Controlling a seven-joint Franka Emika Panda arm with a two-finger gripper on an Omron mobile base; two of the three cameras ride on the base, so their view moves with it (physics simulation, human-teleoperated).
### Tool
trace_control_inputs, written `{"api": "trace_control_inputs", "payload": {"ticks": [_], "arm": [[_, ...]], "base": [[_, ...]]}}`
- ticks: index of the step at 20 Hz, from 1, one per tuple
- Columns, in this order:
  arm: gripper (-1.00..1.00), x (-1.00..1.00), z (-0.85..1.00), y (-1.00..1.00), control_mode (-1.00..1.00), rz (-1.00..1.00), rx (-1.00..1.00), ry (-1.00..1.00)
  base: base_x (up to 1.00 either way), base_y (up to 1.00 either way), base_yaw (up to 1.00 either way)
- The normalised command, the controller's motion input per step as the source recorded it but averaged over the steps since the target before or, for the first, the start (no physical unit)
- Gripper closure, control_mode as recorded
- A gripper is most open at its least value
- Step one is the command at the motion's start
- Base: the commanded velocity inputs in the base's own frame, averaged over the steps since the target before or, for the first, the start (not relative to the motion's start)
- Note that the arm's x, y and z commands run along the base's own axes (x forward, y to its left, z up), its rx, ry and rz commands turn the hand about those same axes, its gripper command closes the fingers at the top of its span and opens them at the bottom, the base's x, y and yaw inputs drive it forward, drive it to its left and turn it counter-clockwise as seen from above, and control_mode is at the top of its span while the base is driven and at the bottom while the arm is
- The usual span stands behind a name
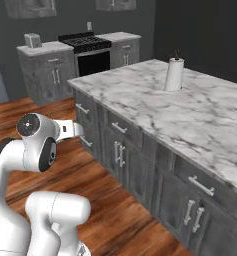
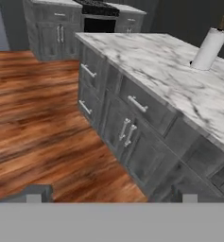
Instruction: Take a sugar cube from the saucer and place it inside the coffee. Then, grab milk from the fridge and place it next to the coffee on the counter to sweeten the coffee.
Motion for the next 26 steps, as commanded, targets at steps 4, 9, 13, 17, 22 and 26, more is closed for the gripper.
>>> {"api": "trace_control_inputs", "payload": {"ticks": [4,9,13,17,22,26], "arm": [[-1.00,0.00,0.00,0.00,1.00,0.00,0.00,0.00],[-1.00,0.00,0.00,0.00,1.00,0.00,0.00,0.00],[-1.00,0.00,0.00,0.00,1.00,0.00,0.00,0.00],[-1.00,0.00,0.00,0.00,1.00,0.00,0.00,0.00],[-1.00,0.00,0.00,0.00,1.00,0.00,0.00,0.00],[-1.00,0.00,0.00,0.00,1.00,0.00,0.00,0.00]], "base": [[0.24,0.00,0.59],[0.25,0.00,0.52],[0.35,0.00,0.50],[0.69,0.00,0.42],[0.99,-0.01,0.32],[1.00,-0.24,0.19]]}}
